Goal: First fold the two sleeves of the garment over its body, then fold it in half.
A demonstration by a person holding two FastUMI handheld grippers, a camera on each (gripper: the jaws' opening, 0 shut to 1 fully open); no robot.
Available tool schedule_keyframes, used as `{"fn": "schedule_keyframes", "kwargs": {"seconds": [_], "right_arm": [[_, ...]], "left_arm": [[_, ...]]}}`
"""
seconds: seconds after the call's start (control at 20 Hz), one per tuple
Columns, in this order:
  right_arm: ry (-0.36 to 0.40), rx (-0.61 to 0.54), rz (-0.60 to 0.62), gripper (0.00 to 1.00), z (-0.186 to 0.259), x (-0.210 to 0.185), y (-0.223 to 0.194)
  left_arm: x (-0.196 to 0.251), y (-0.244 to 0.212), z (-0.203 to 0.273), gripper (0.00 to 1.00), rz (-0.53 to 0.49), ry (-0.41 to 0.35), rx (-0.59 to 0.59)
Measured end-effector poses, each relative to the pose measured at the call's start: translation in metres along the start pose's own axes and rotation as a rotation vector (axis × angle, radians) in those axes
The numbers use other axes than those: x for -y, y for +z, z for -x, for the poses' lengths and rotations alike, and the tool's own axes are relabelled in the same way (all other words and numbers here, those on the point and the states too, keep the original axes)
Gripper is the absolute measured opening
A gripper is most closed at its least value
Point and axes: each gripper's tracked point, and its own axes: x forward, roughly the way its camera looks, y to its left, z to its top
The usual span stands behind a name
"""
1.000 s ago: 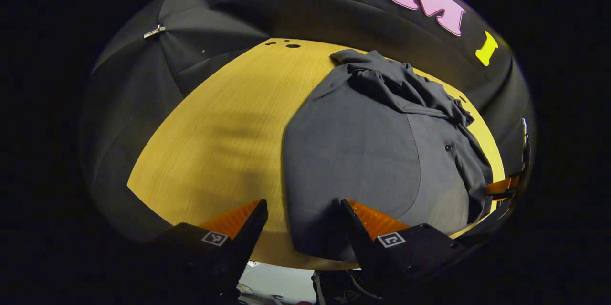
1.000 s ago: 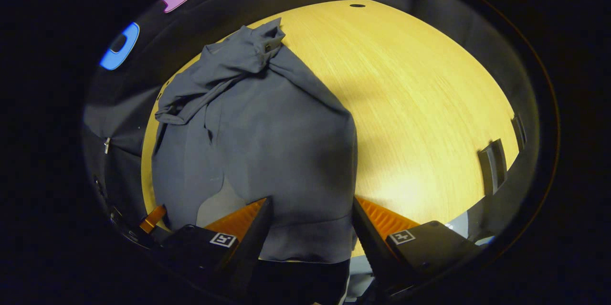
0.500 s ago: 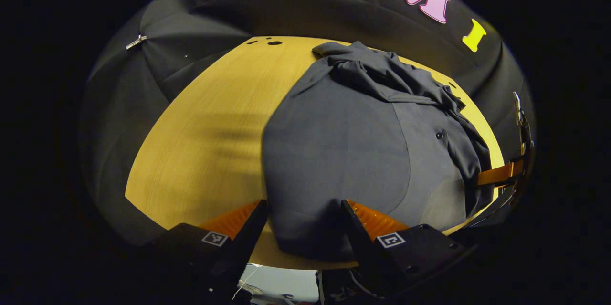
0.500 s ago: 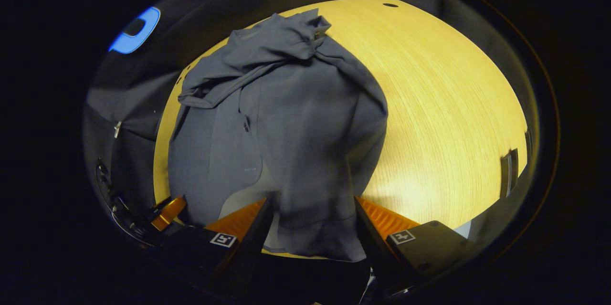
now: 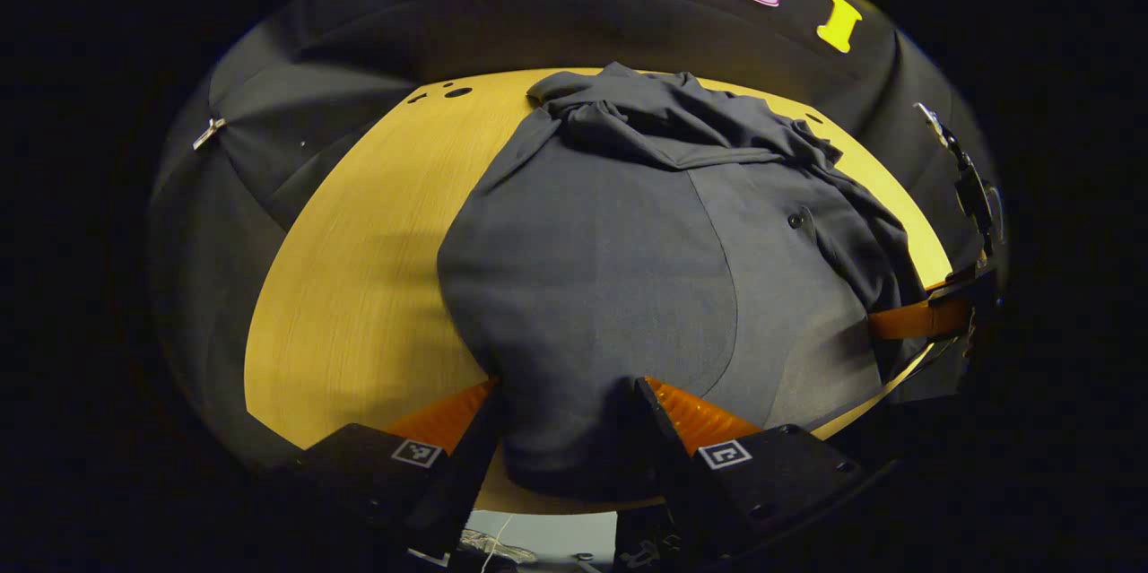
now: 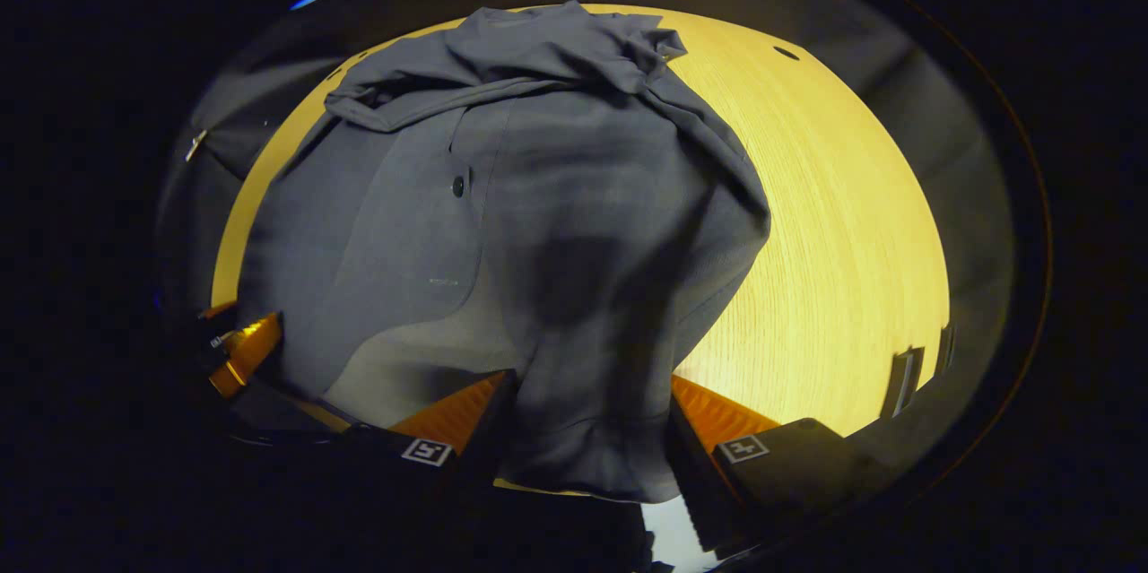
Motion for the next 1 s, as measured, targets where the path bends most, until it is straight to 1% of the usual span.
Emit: {"fn": "schedule_keyframes", "kwargs": {"seconds": [0.05, 0.1, 0.15, 0.2, 0.25, 0.3, 0.35, 0.4, 0.45, 0.5, 0.55, 0.6, 0.65, 0.8, 0.9, 0.95, 1.0], "right_arm": [[0.001, 0.004, 0.005, 0.87, 0.000, -0.002, 0.000], [0.003, 0.011, 0.004, 0.68, -0.001, -0.003, 0.004], [0.001, 0.014, -0.002, 0.60, -0.001, -0.002, 0.004], [0.003, 0.016, -0.004, 0.48, 0.000, -0.002, 0.006], [0.007, 0.019, -0.006, 0.41, -0.003, -0.004, 0.007], [0.011, 0.016, -0.005, 0.27, -0.002, -0.005, 0.006], [0.025, 0.027, -0.006, 0.26, 0.000, -0.005, 0.008], [0.048, 0.027, -0.015, 0.16, -0.001, -0.007, 0.009], [0.074, 0.042, -0.034, 0.16, -0.002, -0.009, 0.011], [0.095, 0.042, -0.045, 0.12, -0.002, -0.010, 0.010], [0.114, 0.051, -0.052, 0.12, -0.001, -0.009, 0.012], [0.130, 0.061, -0.059, 0.08, -0.001, -0.008, 0.014], [0.142, 0.071, -0.051, 0.08, 0.002, -0.008, 0.016], [0.174, 0.074, -0.012, 0.08, 0.006, -0.004, 0.024], [0.200, 0.076, -0.005, 0.08, 0.010, -0.001, 0.031], [0.211, 0.080, -0.001, 0.08, 0.012, 0.000, 0.037], [0.215, 0.084, 0.001, 0.08, 0.014, 0.002, 0.043]], "left_arm": [[0.002, 0.002, 0.000, 0.84, -0.004, -0.004, 0.004], [0.004, 0.003, -0.001, 0.83, -0.004, -0.010, 0.004], [0.006, 0.002, -0.002, 0.77, 0.000, -0.018, -0.003], [0.007, 0.003, -0.002, 0.74, 0.003, -0.017, -0.005], [0.006, 0.004, -0.004, 0.68, 0.007, -0.011, -0.004], [0.006, 0.004, -0.004, 0.60, 0.017, -0.009, -0.007], [0.009, 0.006, -0.005, 0.51, 0.025, -0.011, -0.003], [0.010, 0.008, -0.005, 0.49, 0.029, -0.015, -0.003], [0.012, 0.009, -0.008, 0.41, 0.032, -0.019, 0.000], [0.013, 0.011, -0.009, 0.36, 0.037, -0.023, 0.006], [0.015, 0.014, -0.010, 0.26, 0.052, -0.024, 0.012], [0.015, 0.014, -0.010, 0.16, 0.067, -0.029, 0.015], [0.016, 0.015, -0.010, 0.11, 0.083, -0.039, 0.016], [0.020, 0.017, -0.011, 0.07, 0.130, -0.053, -0.004], [0.023, 0.020, -0.007, 0.06, 0.136, -0.052, -0.019], [0.025, 0.025, -0.002, 0.03, 0.137, -0.052, -0.022], [0.027, 0.033, 0.004, 0.06, 0.148, -0.057, -0.012]]}}
